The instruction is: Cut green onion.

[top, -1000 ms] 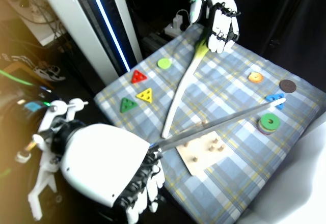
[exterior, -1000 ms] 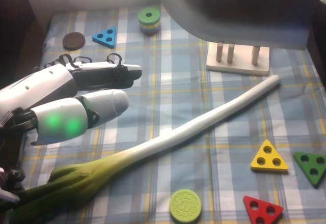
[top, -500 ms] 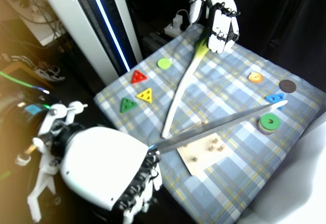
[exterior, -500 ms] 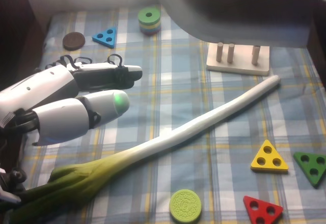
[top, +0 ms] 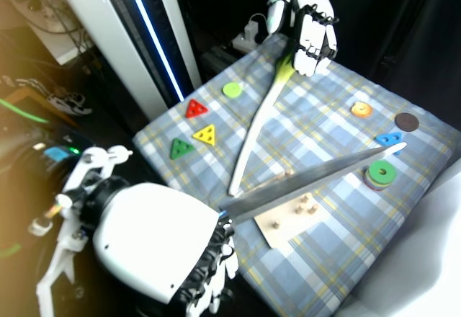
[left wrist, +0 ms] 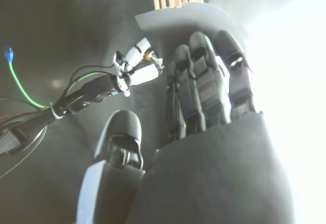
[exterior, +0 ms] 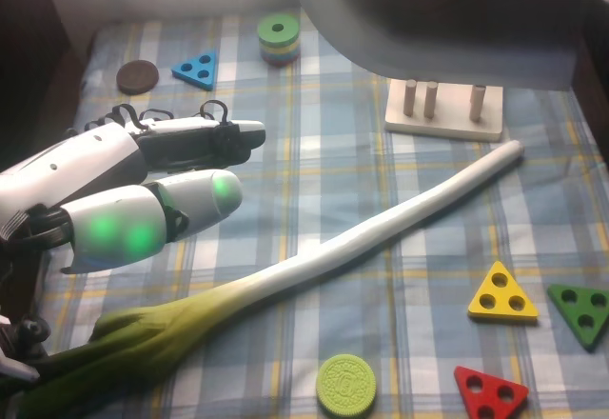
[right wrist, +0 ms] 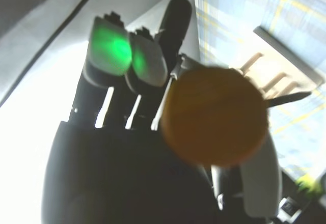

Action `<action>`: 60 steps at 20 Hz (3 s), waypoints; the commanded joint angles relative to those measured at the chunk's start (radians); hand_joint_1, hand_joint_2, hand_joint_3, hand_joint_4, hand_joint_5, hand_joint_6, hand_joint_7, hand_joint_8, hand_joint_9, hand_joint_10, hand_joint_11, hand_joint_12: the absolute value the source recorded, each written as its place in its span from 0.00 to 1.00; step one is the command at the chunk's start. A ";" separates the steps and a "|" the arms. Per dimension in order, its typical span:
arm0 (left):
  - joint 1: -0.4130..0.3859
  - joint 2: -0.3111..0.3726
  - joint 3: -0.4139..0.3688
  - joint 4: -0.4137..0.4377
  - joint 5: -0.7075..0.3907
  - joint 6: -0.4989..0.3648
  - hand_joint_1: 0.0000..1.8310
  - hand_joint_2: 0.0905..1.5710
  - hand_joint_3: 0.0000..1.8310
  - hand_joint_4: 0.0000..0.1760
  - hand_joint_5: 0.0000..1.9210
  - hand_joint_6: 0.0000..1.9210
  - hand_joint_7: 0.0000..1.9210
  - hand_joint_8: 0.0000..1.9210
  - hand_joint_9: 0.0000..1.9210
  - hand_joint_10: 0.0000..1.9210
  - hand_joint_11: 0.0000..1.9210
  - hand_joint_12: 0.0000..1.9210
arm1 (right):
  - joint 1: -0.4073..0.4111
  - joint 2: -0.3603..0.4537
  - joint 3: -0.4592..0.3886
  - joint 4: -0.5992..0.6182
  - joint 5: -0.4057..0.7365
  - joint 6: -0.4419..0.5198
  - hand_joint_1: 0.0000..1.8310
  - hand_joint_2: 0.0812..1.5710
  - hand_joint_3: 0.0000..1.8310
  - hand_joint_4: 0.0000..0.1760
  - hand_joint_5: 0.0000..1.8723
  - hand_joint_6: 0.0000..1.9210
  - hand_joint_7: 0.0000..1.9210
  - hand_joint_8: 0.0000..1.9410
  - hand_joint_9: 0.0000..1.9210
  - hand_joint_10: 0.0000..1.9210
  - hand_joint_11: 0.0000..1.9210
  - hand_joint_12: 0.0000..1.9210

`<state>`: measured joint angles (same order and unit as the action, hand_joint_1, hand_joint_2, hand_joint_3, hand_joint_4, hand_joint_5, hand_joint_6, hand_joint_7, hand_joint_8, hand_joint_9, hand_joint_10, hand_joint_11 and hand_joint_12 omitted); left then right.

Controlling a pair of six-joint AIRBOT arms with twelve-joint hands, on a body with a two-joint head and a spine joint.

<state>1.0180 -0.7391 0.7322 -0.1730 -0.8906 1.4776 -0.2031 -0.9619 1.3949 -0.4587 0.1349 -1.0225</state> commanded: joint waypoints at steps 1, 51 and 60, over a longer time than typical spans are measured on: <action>-0.003 -0.003 0.000 0.006 -0.117 -0.005 0.01 0.93 0.00 0.00 0.19 0.00 0.24 0.00 0.23 0.00 0.01 0.49 | 0.018 0.004 -0.003 -0.010 0.076 -0.012 0.19 0.87 0.00 0.00 0.64 1.00 0.73 1.00 0.78 1.00 0.77 1.00; 0.004 -0.026 0.003 -0.003 -0.114 -0.006 0.01 0.94 0.00 0.00 0.19 0.00 0.23 0.00 0.23 0.00 0.00 0.51 | 0.125 0.076 -0.076 0.010 0.230 -0.004 0.31 0.89 0.00 0.00 0.63 1.00 0.78 1.00 0.84 1.00 0.84 1.00; 0.003 -0.029 0.005 -0.003 -0.110 -0.006 0.02 0.94 0.00 0.00 0.20 0.00 0.24 0.00 0.24 0.00 0.01 0.53 | 0.147 0.044 -0.042 -0.039 0.152 -0.012 0.42 0.86 0.00 0.00 0.66 1.00 0.77 1.00 0.83 1.00 0.83 1.00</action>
<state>1.0271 -0.7589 0.7353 -0.1829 -0.8879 1.4773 -0.0765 -0.9283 1.3468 -0.5034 0.1905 -1.0256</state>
